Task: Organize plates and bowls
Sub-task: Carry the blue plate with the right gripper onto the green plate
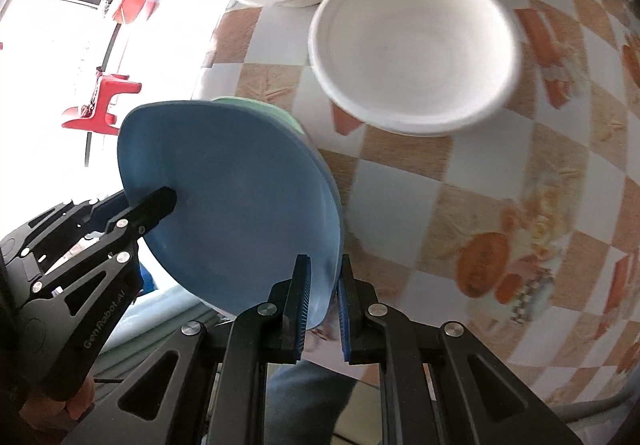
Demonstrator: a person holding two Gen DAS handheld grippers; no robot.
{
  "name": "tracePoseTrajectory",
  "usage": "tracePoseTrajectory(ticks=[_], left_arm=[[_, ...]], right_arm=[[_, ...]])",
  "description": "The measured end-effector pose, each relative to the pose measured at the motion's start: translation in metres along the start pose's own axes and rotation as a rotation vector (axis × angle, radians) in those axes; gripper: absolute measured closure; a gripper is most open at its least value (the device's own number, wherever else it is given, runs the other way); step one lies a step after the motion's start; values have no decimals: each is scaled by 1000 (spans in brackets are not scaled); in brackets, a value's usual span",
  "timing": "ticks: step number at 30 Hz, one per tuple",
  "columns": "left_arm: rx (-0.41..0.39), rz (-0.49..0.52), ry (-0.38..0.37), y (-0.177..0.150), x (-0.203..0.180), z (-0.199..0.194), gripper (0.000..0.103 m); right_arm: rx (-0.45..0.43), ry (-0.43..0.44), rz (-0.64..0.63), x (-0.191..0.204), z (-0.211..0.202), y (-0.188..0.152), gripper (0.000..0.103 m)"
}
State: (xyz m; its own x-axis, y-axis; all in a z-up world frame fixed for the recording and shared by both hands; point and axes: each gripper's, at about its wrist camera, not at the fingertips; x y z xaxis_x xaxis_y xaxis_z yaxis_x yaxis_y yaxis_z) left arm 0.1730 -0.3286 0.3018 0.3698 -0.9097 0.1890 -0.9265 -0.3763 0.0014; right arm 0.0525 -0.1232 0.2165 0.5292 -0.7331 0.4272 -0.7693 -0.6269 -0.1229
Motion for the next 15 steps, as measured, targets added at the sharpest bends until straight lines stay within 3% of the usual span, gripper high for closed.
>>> tracePoseTrajectory(ticks=[15], left_arm=[[8, -49, 3, 8, -4, 62, 83]], right_arm=[[67, -19, -16, 17, 35, 20, 88]])
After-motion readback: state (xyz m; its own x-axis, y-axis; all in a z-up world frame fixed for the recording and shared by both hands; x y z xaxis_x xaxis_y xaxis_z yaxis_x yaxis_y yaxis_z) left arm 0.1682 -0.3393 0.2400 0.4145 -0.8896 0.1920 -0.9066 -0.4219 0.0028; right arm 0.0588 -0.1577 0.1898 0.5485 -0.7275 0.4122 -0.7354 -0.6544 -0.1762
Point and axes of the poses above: each gripper's, at about its wrist camera, not at the fingertips, and z roughly the way its jaws point, x to its left, y to its top, and after that the axes turned 4 degrees about y, right-handed
